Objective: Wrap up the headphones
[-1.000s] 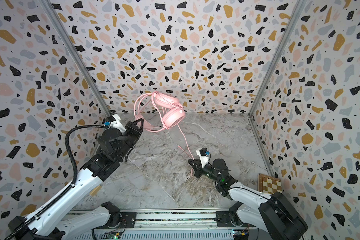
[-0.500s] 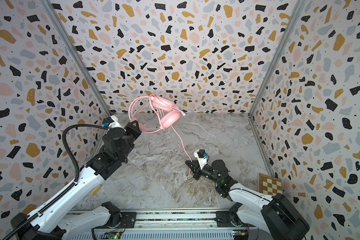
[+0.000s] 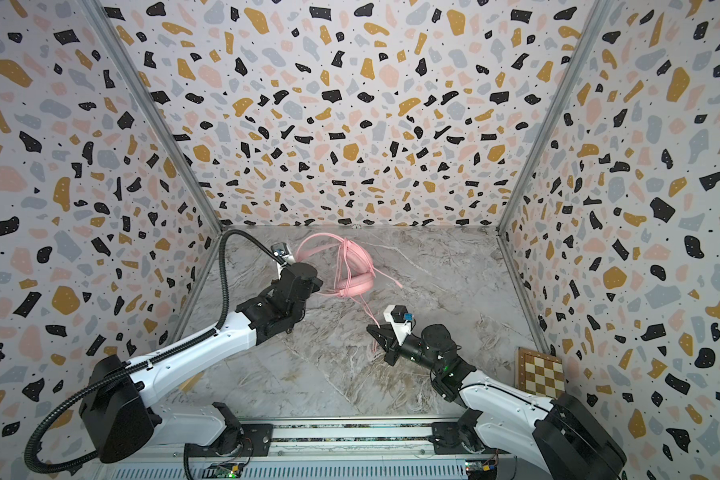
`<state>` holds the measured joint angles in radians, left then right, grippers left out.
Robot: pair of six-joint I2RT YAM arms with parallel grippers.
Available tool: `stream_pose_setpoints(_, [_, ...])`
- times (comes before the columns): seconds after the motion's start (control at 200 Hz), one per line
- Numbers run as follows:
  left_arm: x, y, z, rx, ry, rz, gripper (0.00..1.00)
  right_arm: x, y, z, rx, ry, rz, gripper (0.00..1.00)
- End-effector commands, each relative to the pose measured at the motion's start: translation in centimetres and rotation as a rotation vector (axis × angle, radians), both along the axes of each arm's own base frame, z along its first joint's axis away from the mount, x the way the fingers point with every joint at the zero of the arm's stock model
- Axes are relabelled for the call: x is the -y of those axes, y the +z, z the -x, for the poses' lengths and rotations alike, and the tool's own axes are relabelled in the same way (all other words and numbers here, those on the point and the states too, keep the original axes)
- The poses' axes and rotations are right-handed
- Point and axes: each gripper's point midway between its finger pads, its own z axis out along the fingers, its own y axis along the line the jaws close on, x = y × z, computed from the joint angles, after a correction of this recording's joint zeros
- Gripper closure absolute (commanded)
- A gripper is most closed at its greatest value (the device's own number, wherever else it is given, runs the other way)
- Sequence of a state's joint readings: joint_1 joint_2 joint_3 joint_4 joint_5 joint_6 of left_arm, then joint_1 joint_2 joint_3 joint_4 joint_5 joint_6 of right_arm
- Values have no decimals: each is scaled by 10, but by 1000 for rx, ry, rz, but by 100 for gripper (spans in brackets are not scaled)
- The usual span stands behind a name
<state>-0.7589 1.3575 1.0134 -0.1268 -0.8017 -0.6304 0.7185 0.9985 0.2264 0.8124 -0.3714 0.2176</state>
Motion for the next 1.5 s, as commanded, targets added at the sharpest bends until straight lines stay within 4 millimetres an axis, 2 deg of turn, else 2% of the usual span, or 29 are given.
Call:
stream_pose_setpoints(0.0, [0,28,1,69,10,-107,100,7,7,-2,41,-45,-9,100])
stream_pose_setpoints(0.095, [-1,10,11,19,-24,-230,100,15,9,-4,52,-88,-14,100])
stream_pose_setpoints(0.175, [-1,4,21,-6,-80,-310,100,20,12,-6,64,-121,-21,100])
stream_pose_setpoints(0.25, [1,5,29,-14,-155,-356,100,26,14,-8,71,-156,-26,100])
stream_pose_setpoints(0.42, [10,20,46,-1,-324,-432,100,34,18,-9,82,-192,-41,100])
stream_pose_setpoints(0.486, [14,19,49,-15,-368,-458,100,35,17,-9,82,-197,-40,100])
stream_pose_setpoints(0.761, [48,-22,68,-170,-609,-594,100,35,17,-10,86,-198,-38,99])
stream_pose_setpoints(0.881, [58,-31,78,-191,-699,-587,100,36,17,-9,88,-202,-38,98])
stream_pose_setpoints(0.976, [70,-29,88,-193,-788,-564,100,36,18,-10,90,-204,-38,98])
stream_pose_setpoints(1.211, [81,-30,110,-238,-923,-537,100,37,16,-12,85,-219,-31,97])
stream_pose_setpoints(1.351, [69,-27,111,-226,-880,-548,100,37,14,-14,75,-226,-25,96])
stream_pose_setpoints(1.416, [59,-19,107,-202,-830,-556,100,37,13,-15,70,-230,-22,94])
stream_pose_setpoints(1.492, [58,-5,110,-156,-826,-527,100,38,9,-19,55,-251,-7,93])
